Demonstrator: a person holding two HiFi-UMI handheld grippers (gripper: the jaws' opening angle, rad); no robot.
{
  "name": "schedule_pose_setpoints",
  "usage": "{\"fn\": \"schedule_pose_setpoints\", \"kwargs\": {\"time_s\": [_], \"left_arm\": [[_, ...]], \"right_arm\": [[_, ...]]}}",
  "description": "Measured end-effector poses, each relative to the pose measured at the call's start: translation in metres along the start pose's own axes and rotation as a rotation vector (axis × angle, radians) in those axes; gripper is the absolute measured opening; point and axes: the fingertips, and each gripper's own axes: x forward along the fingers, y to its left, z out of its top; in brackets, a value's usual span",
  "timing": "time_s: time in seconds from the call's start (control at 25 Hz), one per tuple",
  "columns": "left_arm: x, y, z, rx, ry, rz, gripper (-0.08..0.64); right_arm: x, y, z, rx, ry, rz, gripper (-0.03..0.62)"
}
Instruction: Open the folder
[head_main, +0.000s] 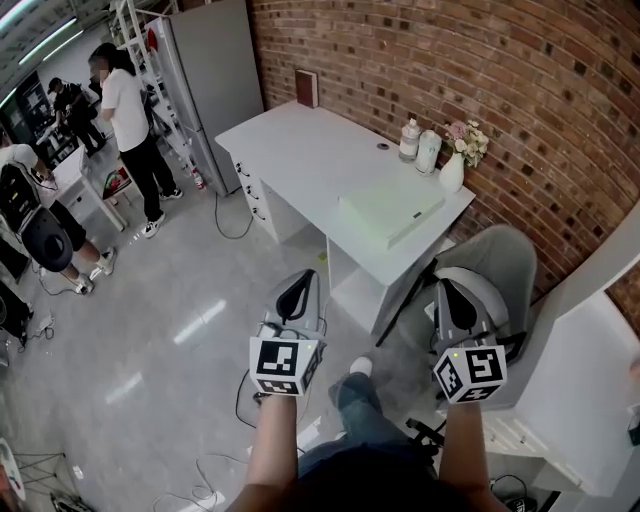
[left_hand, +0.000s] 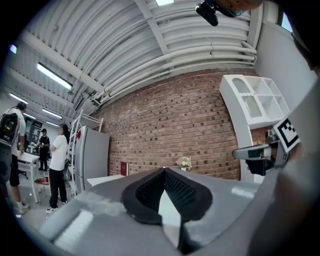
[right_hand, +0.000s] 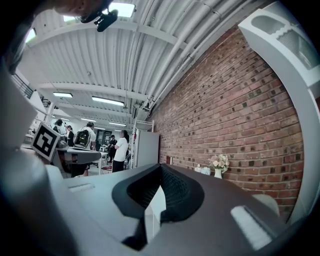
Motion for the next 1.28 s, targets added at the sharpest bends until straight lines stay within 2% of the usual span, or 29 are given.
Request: {"fn": "schedule_pose_setpoints", "kwargs": {"time_s": [0.2,0.6,1.04,1.24,1.28], "left_arm": [[0.036,0.013,-0.008,0.011,0.010,0.001,-0.002],[0.145,0.052,-0.017,0.040,0.043,-0.050,-0.002],[0.278,0.050,-0.038,0.016,0.068,-0.215,-0.002],[0.317,0.035,-0.057,0.014,0.142,-0.293,0.002],[0.322,0.031,-0.060,0.007,0.153,-0.311,0.045]], "right_arm": [[0.040,-0.012,-0.012,0.008,0.006,0.014,0.000],[0.139,-0.053,-0.029,0.044,0.017,-0.030,0.000],[0.221,-0.123,-0.052,0.052,0.087,-0.132,0.002],[0.239,-0.144,-0.060,0.057,0.116,-0.166,0.002],[0.241,-0.148,-0.062,0.057,0.121,-0.172,0.002]]}}
